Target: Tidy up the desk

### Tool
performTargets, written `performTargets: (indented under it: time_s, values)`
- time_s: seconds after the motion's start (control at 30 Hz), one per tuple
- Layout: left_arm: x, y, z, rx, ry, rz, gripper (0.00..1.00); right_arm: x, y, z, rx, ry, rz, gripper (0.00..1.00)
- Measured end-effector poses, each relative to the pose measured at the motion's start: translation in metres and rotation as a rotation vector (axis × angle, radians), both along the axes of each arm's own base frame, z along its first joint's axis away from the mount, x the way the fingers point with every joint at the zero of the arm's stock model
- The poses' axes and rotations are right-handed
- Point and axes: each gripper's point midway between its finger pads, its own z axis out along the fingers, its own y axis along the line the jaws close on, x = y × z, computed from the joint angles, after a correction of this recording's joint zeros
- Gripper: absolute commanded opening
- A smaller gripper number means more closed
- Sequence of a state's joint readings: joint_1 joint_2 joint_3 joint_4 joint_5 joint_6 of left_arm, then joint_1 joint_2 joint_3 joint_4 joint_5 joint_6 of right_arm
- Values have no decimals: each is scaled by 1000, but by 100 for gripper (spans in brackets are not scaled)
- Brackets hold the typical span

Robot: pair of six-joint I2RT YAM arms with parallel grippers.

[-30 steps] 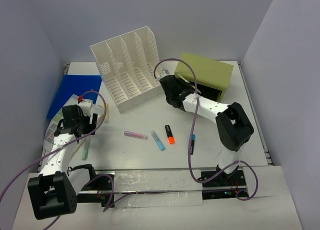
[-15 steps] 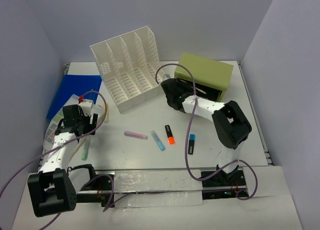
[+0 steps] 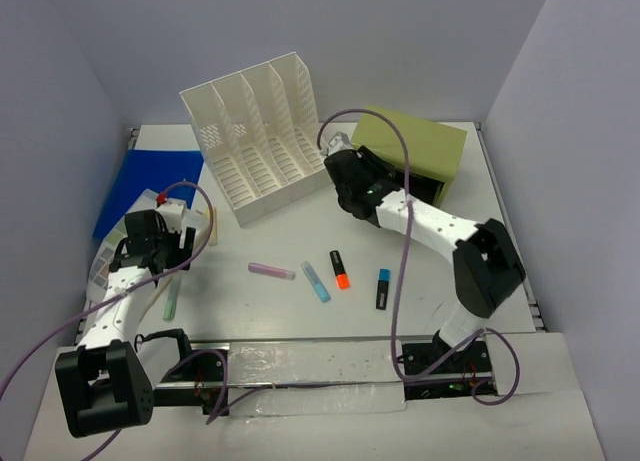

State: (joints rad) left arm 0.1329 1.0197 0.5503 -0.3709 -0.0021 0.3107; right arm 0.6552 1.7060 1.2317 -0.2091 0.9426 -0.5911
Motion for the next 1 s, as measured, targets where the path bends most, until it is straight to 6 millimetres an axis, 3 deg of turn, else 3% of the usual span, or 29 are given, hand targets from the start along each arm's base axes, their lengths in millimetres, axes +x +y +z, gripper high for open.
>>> performTargets:
  time_s: [0.2, 0.33, 0.47, 0.67, 0.9, 1.0]
  values:
    - [-4, 9, 2, 43, -18, 40, 88, -28, 25, 60, 491, -176, 65, 56]
    - [-17, 15, -8, 72, -1, 66, 88, -67, 32, 87, 876, -282, 154, 54]
    - [-27, 17, -7, 90, -14, 82, 88, -99, 35, 71, 1164, -328, 188, 52]
    - [-34, 18, 11, 95, -77, 100, 91, -124, 40, 7, 1331, -220, 116, 52]
    - [-37, 23, 43, 123, -168, 127, 93, -135, 44, 4, 1423, -173, 78, 54]
    - [-38, 29, 41, 145, -150, 153, 93, -137, 43, 8, 1455, -185, 66, 60]
